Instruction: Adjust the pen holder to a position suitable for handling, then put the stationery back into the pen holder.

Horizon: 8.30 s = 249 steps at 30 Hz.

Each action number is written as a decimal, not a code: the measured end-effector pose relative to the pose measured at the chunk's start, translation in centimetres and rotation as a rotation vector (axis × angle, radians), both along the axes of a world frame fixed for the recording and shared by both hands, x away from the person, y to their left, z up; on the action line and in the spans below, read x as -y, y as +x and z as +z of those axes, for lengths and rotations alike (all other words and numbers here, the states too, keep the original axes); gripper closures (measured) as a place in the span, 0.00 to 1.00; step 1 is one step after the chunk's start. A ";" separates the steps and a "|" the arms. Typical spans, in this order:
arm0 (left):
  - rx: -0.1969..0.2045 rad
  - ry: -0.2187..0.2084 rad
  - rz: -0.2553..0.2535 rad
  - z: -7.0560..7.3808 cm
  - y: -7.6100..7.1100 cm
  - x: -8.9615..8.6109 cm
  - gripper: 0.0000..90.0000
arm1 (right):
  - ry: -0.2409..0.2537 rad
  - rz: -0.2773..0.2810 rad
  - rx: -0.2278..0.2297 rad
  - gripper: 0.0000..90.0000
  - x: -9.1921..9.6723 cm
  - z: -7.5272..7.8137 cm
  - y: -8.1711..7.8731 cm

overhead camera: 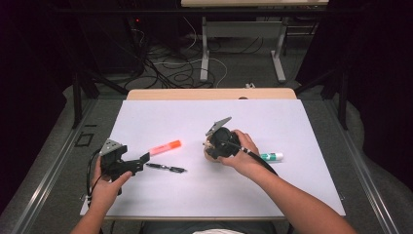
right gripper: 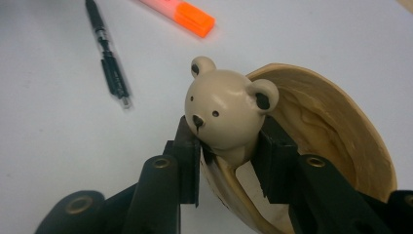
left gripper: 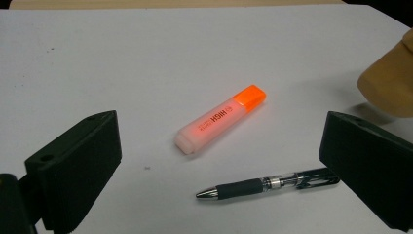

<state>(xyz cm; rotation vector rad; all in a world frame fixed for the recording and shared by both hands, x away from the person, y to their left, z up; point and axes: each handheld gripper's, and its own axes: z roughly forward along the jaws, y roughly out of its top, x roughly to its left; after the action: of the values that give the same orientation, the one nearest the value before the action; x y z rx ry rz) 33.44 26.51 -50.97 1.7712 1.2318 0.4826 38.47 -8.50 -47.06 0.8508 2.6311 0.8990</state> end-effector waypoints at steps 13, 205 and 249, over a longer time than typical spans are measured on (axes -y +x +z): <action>-0.003 0.005 -0.002 -0.1 0.0 0.1 0.02 | -0.006 0.037 -0.025 0.74 -0.5 -1.1 -3.3; -0.260 0.868 -0.599 -1.6 11.7 9.7 0.61 | 0.318 -0.528 0.151 0.14 15.9 -4.1 -3.8; -0.299 0.918 -0.694 -1.6 11.9 9.6 0.73 | 0.317 -0.523 0.137 0.16 15.8 -4.3 -3.9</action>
<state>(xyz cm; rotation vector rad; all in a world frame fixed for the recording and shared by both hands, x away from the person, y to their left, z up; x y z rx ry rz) 45.36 16.91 -52.60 2.9663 0.4779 0.3928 34.53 -24.26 -51.32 1.4081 2.0187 1.1758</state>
